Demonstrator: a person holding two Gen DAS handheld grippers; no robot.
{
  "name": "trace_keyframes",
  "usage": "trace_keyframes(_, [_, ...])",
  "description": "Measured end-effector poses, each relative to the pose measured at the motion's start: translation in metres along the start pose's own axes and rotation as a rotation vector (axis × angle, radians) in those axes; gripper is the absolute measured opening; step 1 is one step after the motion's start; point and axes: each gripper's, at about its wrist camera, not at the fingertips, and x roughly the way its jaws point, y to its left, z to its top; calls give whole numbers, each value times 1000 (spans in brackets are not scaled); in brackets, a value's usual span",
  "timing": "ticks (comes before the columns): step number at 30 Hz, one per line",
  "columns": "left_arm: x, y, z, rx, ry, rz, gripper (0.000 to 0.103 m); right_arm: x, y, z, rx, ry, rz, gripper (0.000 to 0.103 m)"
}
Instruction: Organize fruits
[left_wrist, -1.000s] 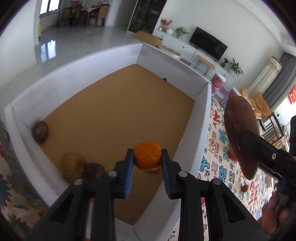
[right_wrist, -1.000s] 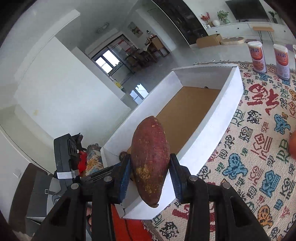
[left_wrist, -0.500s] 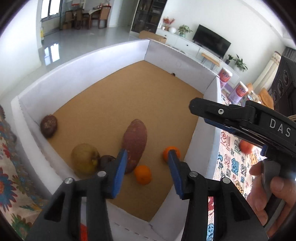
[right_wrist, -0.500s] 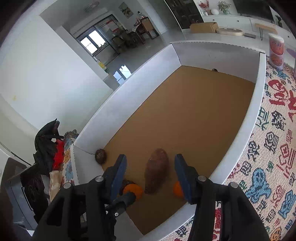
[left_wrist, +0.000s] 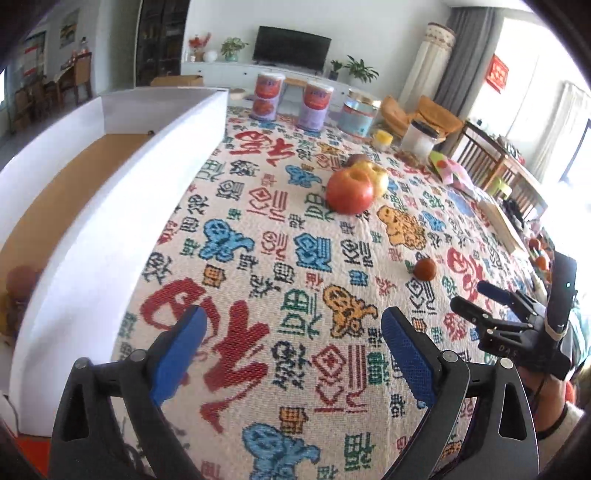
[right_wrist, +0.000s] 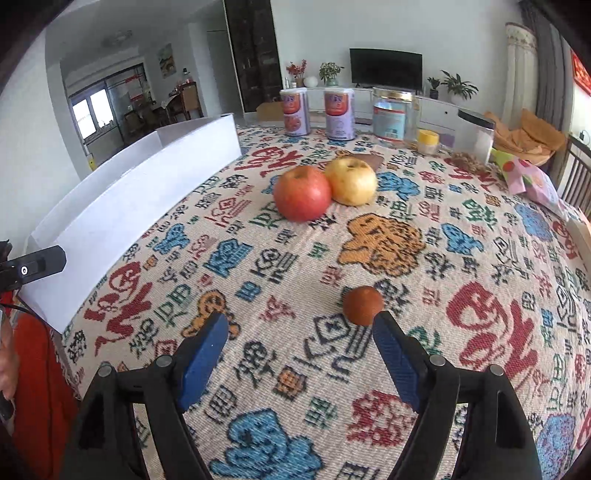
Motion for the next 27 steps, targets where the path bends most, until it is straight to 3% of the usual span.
trace_keyframes(4, [53, -37, -5, 77, 51, 12, 96, -7, -80, -37, 116, 27, -191, 80])
trace_keyframes(8, [83, -41, 5, 86, 36, 64, 96, -13, -118, -47, 241, 26, -199, 80])
trace_keyframes(15, [105, -39, 10, 116, 46, 152, 97, 5, -120, -41, 234, 57, -233, 81])
trace_keyframes(24, [108, -40, 10, 128, 60, 169, 102, 13, -110, -43, 202, 99, -259, 102])
trace_keyframes(27, [109, -41, 11, 127, 60, 169, 102, 13, -110, -44, 203, 100, -263, 103])
